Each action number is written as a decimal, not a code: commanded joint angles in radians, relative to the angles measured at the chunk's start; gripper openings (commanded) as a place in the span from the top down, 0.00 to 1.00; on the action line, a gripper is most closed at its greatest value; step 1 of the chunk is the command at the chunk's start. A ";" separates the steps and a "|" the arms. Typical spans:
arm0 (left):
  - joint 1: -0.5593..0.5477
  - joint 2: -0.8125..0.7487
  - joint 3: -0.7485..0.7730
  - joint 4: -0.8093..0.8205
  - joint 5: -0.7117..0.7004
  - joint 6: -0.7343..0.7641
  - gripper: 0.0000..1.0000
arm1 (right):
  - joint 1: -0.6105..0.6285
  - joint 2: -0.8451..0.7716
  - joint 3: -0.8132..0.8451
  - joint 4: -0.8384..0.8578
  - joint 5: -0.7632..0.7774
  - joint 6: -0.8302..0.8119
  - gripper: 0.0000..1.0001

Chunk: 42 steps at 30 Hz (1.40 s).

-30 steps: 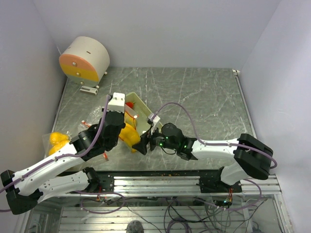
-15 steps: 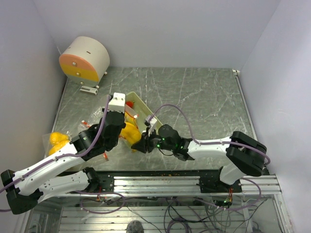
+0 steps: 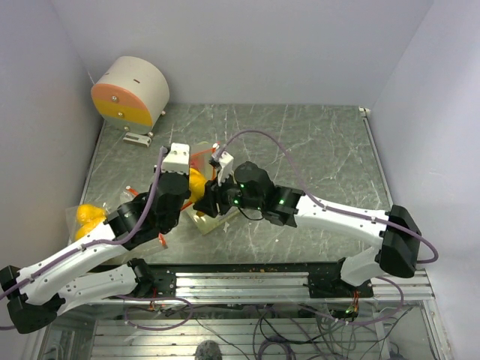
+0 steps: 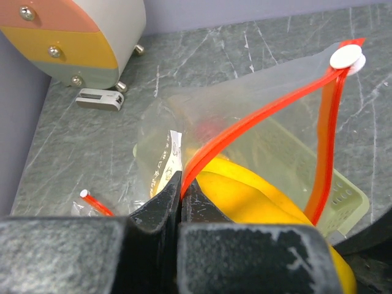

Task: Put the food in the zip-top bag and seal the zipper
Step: Place the fake fruit in the zipper food storage bag.

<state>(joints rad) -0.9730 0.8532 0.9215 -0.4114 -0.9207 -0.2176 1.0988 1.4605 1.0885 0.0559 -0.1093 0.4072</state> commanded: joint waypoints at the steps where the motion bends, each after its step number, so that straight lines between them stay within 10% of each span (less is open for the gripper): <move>1: -0.003 -0.015 0.000 -0.024 0.052 -0.012 0.93 | -0.004 0.049 0.138 -0.195 -0.009 0.005 0.97; 22: -0.004 -0.103 -0.096 0.019 0.117 -0.005 0.93 | -0.228 0.104 0.227 -0.185 -0.482 0.353 0.95; 42: -0.003 -0.089 -0.137 0.071 0.158 -0.014 0.93 | -0.329 0.140 0.109 0.085 -0.532 0.751 0.92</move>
<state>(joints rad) -0.9733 0.7567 0.7860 -0.3885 -0.7940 -0.2253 0.7731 1.5871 1.1816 0.0620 -0.6666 1.0683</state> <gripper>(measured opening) 0.075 0.407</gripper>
